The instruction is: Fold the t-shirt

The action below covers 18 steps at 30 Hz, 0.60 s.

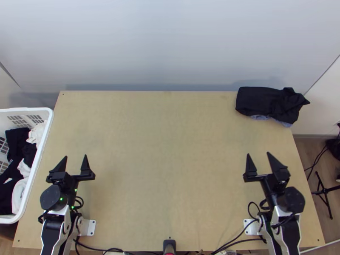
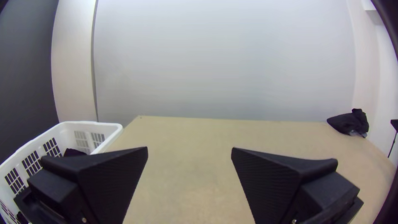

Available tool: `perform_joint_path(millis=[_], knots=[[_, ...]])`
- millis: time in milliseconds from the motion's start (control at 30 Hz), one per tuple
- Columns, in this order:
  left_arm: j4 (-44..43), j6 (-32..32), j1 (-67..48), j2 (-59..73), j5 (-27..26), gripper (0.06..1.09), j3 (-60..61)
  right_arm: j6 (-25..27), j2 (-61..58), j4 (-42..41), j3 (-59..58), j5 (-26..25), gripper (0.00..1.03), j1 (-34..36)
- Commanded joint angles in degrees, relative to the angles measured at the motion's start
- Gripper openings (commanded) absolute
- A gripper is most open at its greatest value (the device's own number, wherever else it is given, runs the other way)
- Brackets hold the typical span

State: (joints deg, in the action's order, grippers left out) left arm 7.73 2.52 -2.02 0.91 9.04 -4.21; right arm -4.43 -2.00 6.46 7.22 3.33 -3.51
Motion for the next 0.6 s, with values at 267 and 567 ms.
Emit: perform_joint_path(millis=[267, 567], knots=[[-3.60, -1.38, 2.90, 23.97, -4.56, 1.04, -17.33, 2.58, -28.41, 0.92, 25.65, -1.58, 0.99, -1.77], [0.36, -2.70, 3.16, 43.65, -4.56, 1.03, -43.78, 2.67, -41.51, 4.70, 41.12, -1.75, 0.99, -1.68]])
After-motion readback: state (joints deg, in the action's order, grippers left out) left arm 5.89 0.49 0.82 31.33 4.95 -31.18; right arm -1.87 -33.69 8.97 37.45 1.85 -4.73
